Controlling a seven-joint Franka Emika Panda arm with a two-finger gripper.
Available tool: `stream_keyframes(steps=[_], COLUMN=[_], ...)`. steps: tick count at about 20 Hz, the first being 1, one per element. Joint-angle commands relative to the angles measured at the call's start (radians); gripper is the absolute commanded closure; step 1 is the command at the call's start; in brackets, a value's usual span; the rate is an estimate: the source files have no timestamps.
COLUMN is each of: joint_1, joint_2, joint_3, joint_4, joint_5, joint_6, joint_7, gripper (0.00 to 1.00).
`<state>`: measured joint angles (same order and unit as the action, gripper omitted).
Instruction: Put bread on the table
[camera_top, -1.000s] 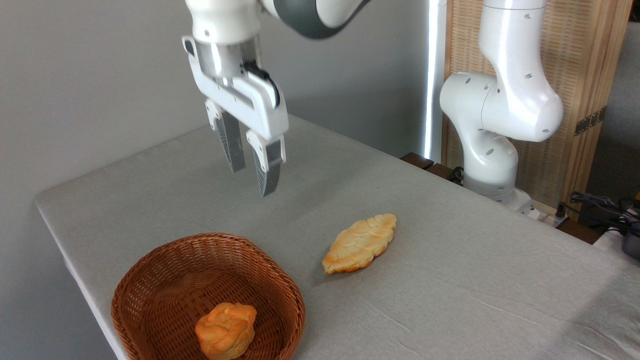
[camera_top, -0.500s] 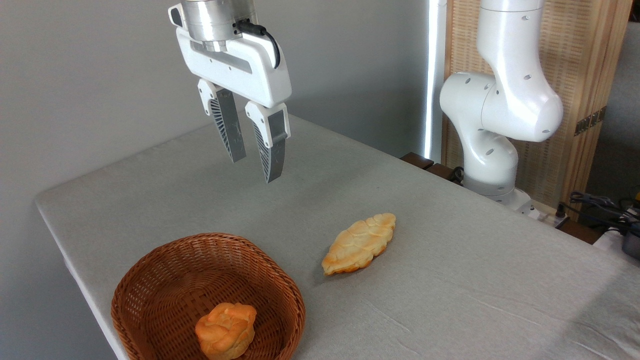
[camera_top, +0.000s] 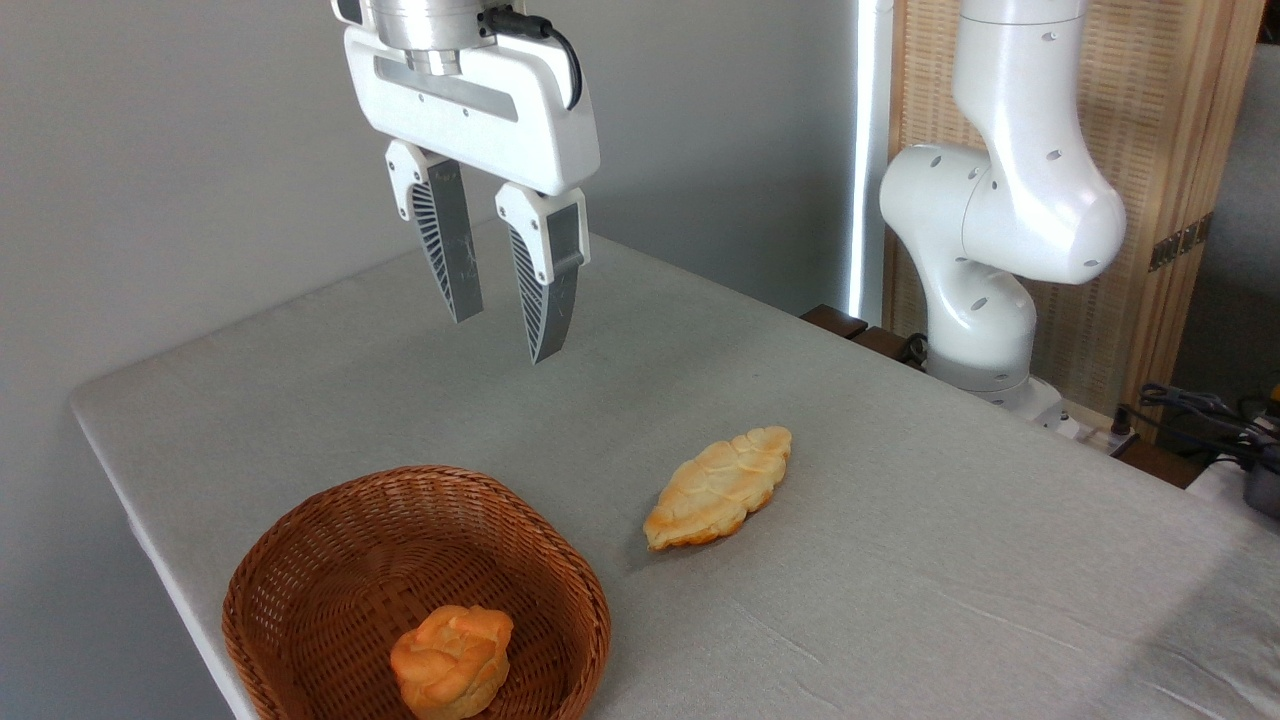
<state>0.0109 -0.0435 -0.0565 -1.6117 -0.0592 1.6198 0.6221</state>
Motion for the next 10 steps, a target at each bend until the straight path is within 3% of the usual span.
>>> stream_keyframes(steps=[1, 4, 10], joint_1=[-0.051, -0.085, -0.085], joint_2=[0.027, 0.036, 0.053], joint_3=[0.035, 0.076, 0.049], joint_4=[0.039, 0.039, 0.035], joint_5=[0.012, 0.012, 0.01], joint_6=[-0.026, -0.021, -0.011], joint_7=[-0.004, -0.002, -0.004], gripper=[0.0, 0.0, 0.0])
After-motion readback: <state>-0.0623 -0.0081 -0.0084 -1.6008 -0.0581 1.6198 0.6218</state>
